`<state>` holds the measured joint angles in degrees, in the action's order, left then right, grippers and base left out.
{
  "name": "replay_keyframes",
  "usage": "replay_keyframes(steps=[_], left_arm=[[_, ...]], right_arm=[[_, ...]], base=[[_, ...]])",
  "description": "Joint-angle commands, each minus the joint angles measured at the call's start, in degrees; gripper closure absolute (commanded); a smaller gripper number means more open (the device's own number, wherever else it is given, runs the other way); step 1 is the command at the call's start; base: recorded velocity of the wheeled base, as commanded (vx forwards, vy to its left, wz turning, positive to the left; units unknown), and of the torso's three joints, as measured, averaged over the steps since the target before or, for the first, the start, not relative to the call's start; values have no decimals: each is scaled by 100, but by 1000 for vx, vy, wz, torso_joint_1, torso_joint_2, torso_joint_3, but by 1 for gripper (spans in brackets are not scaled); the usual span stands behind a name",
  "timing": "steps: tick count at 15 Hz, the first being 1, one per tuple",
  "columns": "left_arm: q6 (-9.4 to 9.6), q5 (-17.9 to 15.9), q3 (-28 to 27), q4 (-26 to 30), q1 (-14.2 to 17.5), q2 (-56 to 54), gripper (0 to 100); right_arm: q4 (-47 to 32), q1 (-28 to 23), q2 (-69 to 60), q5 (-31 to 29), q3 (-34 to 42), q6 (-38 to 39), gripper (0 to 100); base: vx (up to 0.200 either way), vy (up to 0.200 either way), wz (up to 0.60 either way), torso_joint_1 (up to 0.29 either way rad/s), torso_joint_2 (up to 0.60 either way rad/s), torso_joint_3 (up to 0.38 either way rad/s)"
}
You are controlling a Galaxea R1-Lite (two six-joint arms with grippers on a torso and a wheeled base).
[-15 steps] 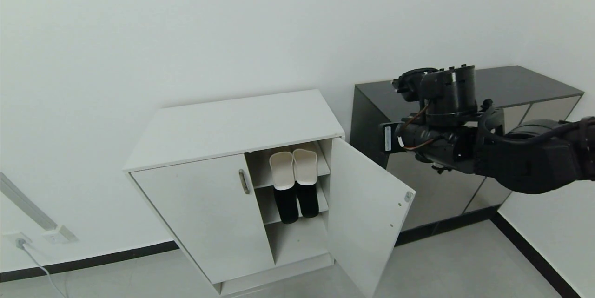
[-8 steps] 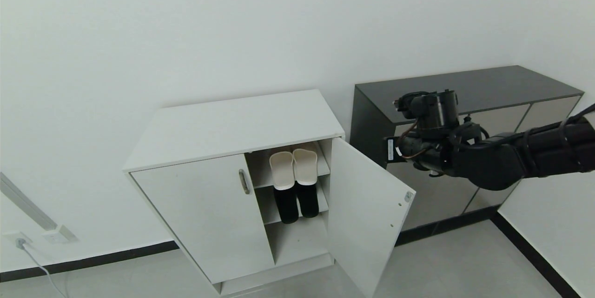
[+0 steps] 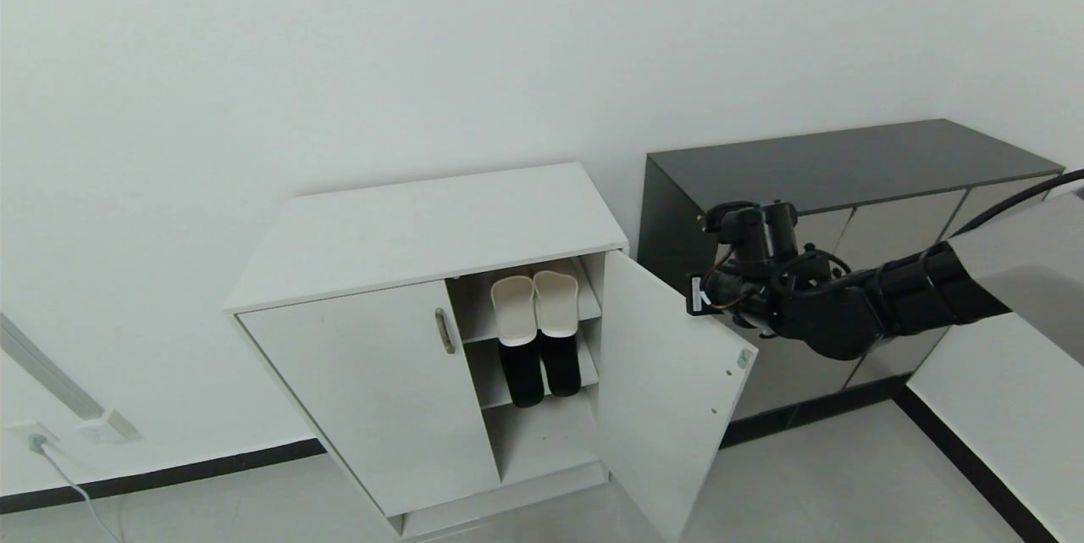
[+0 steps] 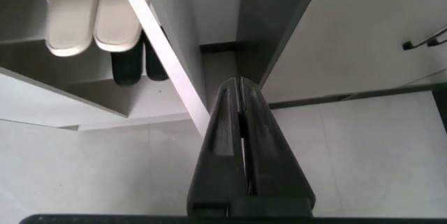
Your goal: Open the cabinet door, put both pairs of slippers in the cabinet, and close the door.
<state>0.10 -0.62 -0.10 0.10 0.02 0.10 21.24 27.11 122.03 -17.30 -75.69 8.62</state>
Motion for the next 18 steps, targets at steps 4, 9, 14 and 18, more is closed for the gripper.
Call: replay_keyframes(steps=[4, 9, 14, 18], left_arm=[[-1, 1, 1, -1, 6, -1, 100], [-1, 1, 1, -1, 6, -1, 100], [-10, 9, 1, -1, 6, -1, 100], [-10, 9, 1, -1, 6, -1, 100]], right_arm=[[82, 5, 278, -10, -60, -1, 100], [91, 295, 163, -37, 63, 8, 100], [91, 1068, -276, -63, 274, 8, 100], [496, 1376, -953, 253, 1004, -335, 100]], base=[[0, 0, 0, 0, 0, 0], [0, 0, 0, 0, 0, 0], [0, 0, 0, 0, 0, 0], [0, 0, 0, 0, 0, 0]])
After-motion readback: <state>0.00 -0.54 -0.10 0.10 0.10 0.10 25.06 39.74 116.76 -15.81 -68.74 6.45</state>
